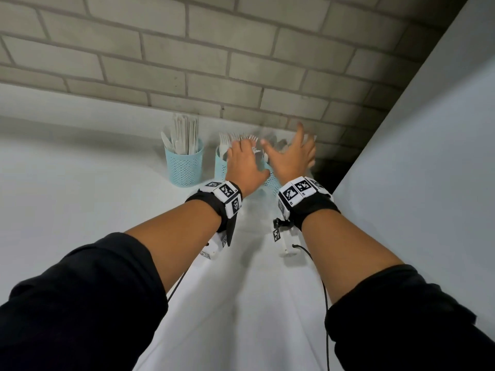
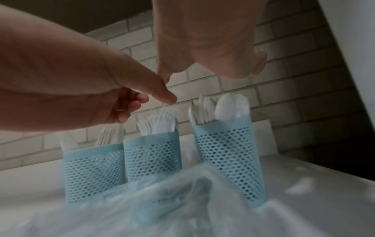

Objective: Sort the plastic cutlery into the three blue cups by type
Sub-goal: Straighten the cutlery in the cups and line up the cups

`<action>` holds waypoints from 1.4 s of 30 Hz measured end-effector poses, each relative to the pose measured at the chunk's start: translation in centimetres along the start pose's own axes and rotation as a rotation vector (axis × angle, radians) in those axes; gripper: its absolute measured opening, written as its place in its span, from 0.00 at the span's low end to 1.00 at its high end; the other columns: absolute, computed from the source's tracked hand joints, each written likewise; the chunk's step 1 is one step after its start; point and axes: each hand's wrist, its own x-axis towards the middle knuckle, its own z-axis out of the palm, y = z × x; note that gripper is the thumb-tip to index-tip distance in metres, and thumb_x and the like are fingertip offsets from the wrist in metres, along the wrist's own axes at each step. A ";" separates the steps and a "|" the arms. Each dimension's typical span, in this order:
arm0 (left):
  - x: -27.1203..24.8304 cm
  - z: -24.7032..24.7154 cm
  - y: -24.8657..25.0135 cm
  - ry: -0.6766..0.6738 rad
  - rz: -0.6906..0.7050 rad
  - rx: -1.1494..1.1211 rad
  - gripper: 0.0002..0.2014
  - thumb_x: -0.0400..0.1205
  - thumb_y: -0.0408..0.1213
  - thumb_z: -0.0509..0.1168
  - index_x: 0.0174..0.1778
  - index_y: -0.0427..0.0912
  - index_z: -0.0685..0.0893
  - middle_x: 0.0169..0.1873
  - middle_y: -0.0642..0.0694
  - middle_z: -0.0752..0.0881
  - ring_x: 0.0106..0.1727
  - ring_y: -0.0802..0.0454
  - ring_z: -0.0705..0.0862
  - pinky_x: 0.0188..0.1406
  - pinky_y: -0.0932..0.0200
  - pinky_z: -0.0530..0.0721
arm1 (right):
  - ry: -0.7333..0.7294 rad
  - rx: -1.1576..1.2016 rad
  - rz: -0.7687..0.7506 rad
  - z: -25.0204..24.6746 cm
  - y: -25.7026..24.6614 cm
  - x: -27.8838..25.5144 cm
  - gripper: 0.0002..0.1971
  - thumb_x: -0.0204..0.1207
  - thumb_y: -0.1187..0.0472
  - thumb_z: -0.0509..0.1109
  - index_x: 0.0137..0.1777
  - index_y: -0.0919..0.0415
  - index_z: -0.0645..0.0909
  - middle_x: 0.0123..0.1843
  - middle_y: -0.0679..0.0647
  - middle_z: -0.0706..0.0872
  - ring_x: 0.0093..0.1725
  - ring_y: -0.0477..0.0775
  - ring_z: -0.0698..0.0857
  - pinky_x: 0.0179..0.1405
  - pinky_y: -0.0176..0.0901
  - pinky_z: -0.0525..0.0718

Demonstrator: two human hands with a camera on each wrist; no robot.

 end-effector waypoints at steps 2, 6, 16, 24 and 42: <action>-0.2 0.9 0.2 -0.081 -0.016 -0.045 0.31 0.72 0.36 0.74 0.69 0.33 0.70 0.65 0.37 0.72 0.68 0.42 0.69 0.65 0.57 0.67 | -0.054 0.033 0.062 -0.4 1.0 -0.2 0.50 0.65 0.38 0.75 0.82 0.49 0.51 0.84 0.62 0.49 0.83 0.63 0.50 0.79 0.62 0.50; -0.1 2.4 -0.1 -0.142 -0.018 -0.056 0.31 0.71 0.38 0.74 0.68 0.32 0.72 0.62 0.35 0.77 0.66 0.39 0.73 0.62 0.54 0.71 | -0.119 0.125 0.134 -0.7 2.8 -0.5 0.55 0.64 0.42 0.78 0.83 0.50 0.46 0.84 0.62 0.50 0.82 0.63 0.53 0.80 0.62 0.54; 0.6 5.1 -0.8 -0.246 -0.121 -0.148 0.44 0.66 0.46 0.78 0.74 0.35 0.64 0.68 0.36 0.75 0.70 0.38 0.73 0.69 0.43 0.74 | -0.217 0.274 0.168 0.9 5.1 0.5 0.56 0.63 0.51 0.81 0.83 0.57 0.45 0.83 0.59 0.57 0.81 0.59 0.60 0.79 0.56 0.64; 2.6 6.8 -1.1 -0.239 -0.163 -0.248 0.42 0.68 0.45 0.78 0.73 0.35 0.64 0.68 0.38 0.75 0.69 0.41 0.75 0.68 0.45 0.76 | -0.248 0.311 0.061 1.7 5.1 2.7 0.58 0.61 0.52 0.83 0.83 0.54 0.46 0.83 0.55 0.57 0.81 0.54 0.59 0.78 0.48 0.64; 4.3 8.6 -1.6 -0.189 -0.115 -0.251 0.42 0.68 0.36 0.78 0.75 0.32 0.65 0.68 0.37 0.75 0.70 0.44 0.75 0.72 0.48 0.73 | -0.394 0.132 -0.211 3.1 3.5 5.3 0.36 0.61 0.56 0.81 0.70 0.51 0.73 0.67 0.54 0.76 0.62 0.50 0.79 0.62 0.43 0.78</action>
